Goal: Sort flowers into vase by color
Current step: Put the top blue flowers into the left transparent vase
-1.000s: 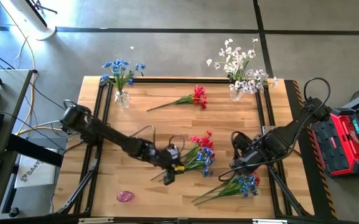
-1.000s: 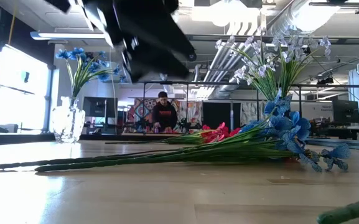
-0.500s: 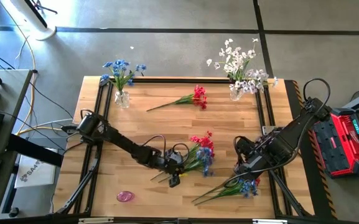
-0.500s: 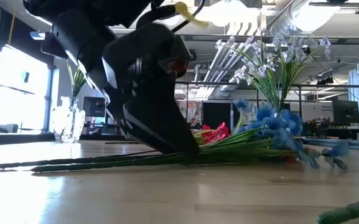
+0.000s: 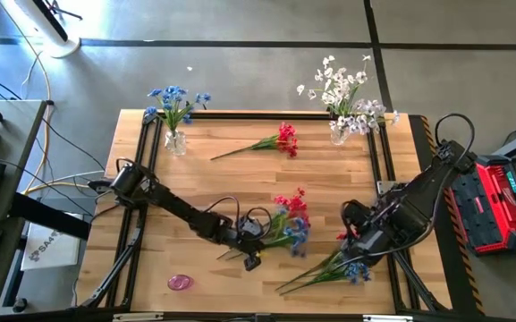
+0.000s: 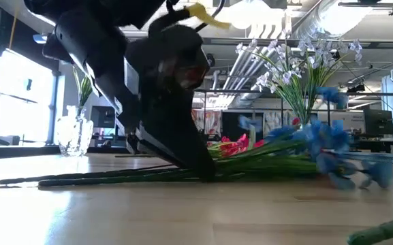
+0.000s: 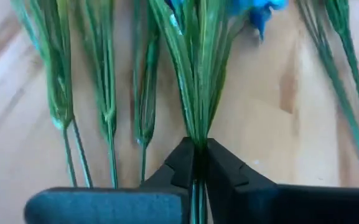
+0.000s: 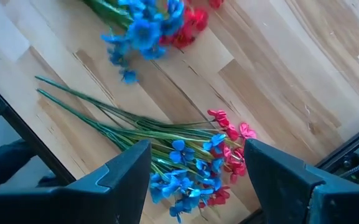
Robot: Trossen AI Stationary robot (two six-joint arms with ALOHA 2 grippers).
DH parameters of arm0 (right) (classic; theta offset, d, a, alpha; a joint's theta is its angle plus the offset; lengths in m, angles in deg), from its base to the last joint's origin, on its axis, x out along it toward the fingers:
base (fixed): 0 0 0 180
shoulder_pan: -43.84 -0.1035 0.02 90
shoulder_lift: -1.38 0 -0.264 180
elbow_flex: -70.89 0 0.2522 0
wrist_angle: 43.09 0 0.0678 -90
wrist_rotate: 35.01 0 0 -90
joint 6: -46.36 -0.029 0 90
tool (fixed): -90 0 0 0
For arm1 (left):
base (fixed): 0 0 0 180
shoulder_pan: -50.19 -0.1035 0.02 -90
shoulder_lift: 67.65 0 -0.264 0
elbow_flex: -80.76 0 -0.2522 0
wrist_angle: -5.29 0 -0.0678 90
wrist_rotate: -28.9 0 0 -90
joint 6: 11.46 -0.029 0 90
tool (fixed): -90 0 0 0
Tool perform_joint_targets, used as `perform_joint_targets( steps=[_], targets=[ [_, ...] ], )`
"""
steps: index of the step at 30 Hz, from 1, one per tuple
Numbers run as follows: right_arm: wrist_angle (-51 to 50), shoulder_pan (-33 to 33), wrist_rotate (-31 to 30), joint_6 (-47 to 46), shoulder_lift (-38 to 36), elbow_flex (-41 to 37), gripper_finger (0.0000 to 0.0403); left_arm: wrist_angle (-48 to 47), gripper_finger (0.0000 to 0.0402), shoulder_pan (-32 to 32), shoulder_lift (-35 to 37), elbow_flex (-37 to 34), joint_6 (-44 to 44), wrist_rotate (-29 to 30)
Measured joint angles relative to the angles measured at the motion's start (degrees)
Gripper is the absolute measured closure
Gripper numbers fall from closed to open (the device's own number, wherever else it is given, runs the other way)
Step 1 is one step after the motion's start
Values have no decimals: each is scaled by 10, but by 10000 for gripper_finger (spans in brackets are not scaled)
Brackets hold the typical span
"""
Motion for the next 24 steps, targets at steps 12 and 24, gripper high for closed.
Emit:
perform_joint_targets(
  steps=[12,24],
  targets=[
    [208,-26,-162,38,0,0,158,-8,399,1,124,49,-49,17],
    [258,-33,-333,139,-2,35,158,-64,401,-54,266,50,-106,145]
  ],
)
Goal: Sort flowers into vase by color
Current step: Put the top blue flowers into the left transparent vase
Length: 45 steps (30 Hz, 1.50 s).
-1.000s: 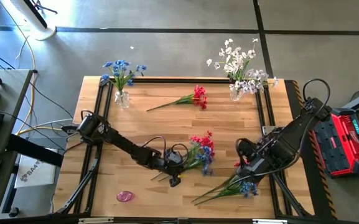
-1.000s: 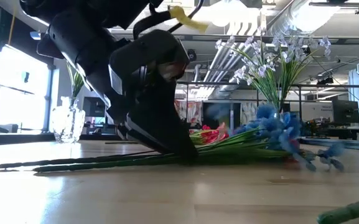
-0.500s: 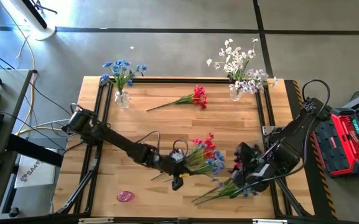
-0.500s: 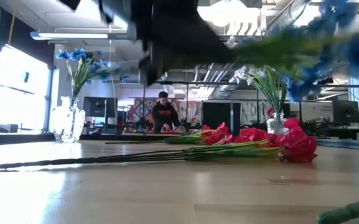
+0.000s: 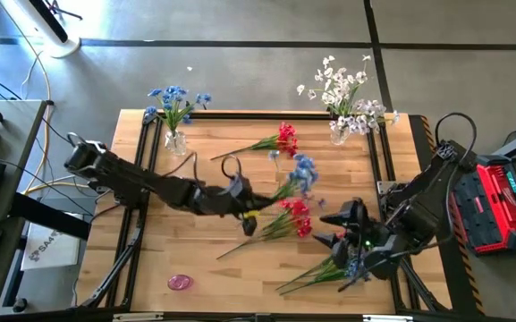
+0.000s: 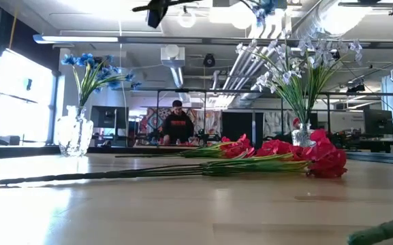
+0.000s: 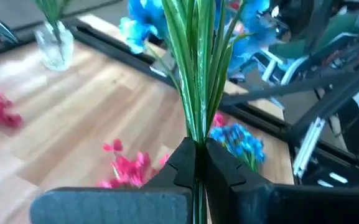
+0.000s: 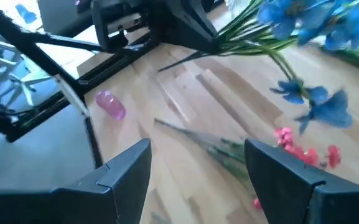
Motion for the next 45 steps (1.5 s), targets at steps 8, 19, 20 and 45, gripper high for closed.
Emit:
perform_joint_targets(
  steps=[8,19,20,45],
  targets=[
    [123,79,14,136,0,0,158,106,401,-38,40,0,-80,-69],
    [253,179,-25,334,-32,0,161,143,401,-82,60,0,-143,-245],
    [257,189,-10,346,-34,0,166,137,401,-83,60,0,-143,-249],
    [163,447,463,494,-32,0,401,56,230,-174,26,0,-126,-288]
  ],
)
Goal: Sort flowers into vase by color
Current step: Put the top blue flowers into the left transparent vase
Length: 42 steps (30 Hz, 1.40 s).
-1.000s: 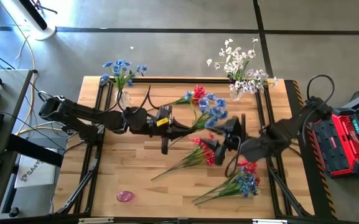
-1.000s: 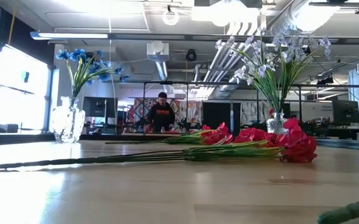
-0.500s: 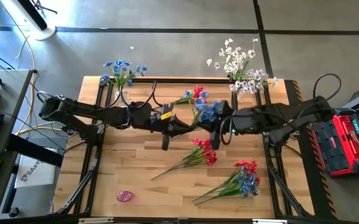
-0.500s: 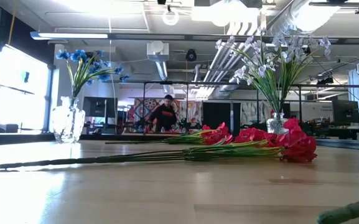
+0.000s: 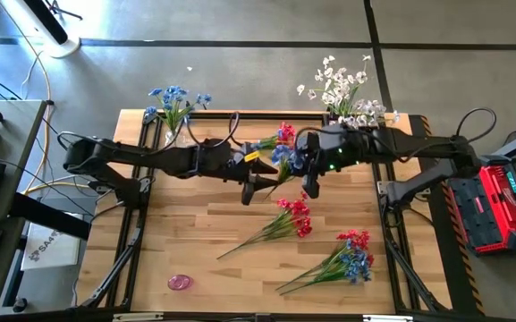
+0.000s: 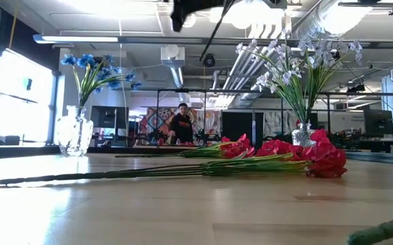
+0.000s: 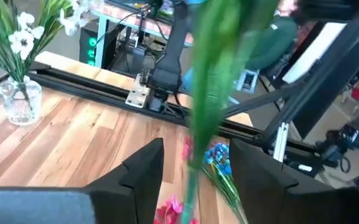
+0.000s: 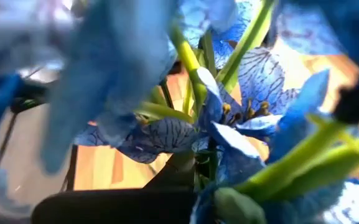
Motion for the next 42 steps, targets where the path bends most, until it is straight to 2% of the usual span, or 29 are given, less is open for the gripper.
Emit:
perform_joint_targets(
  steps=[5,9,21,24,27,30,34,39,42],
  targets=[
    [-1,27,40,20,2,0,402,53,228,-17,-36,0,33,-56],
    [-6,38,62,22,2,0,402,77,238,-17,-51,0,32,-62],
    [-34,42,95,33,21,0,402,105,371,-23,-51,0,10,-62],
    [-35,42,95,37,23,0,402,99,392,-23,-51,0,2,-64],
    [-34,42,90,33,23,0,395,97,397,-23,-51,0,1,-62],
    [-34,42,59,32,19,-1,369,89,399,-23,-48,0,2,-44],
    [-41,42,21,8,-6,-1,305,55,400,-23,-30,1,3,12],
    [-43,41,-59,-34,-51,-1,222,-2,401,-23,18,1,-13,113],
    [-56,41,-104,-45,-75,0,191,-39,401,-23,52,1,-32,184]
  ],
)
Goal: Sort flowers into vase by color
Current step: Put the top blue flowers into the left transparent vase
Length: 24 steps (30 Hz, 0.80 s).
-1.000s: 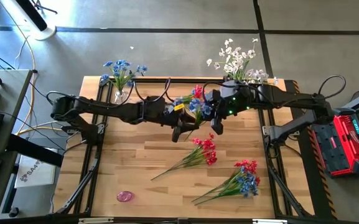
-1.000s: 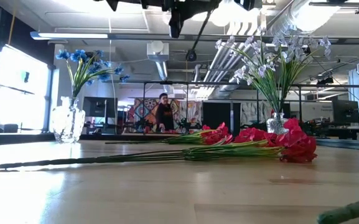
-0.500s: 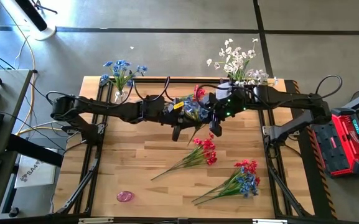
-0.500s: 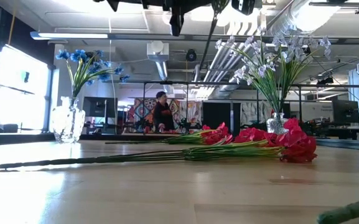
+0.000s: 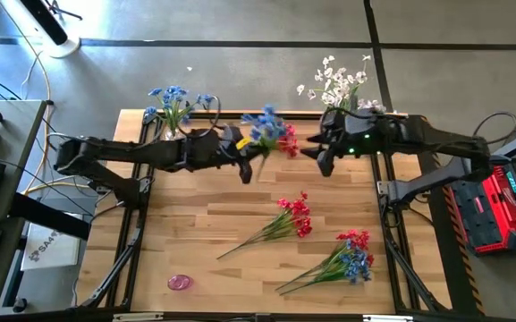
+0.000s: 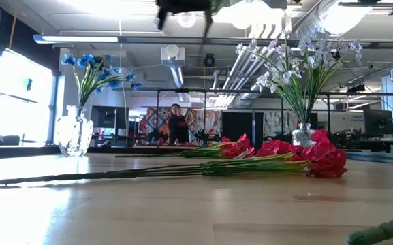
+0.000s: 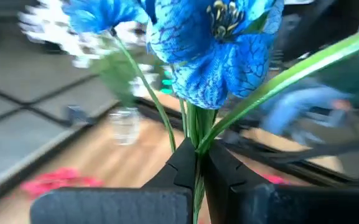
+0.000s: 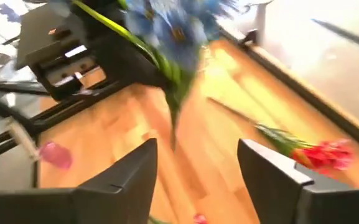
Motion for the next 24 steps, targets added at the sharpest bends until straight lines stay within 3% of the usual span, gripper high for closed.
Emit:
perform_joint_targets(
  steps=[7,17,24],
  targets=[
    [-72,-14,-65,-14,-6,-3,184,-61,401,-2,101,-24,-41,148],
    [-54,-28,-78,-4,-5,-45,194,-63,401,-2,320,-224,-23,270],
    [-39,-25,-81,4,-5,-54,194,-64,401,14,473,-273,-157,314]
  ],
)
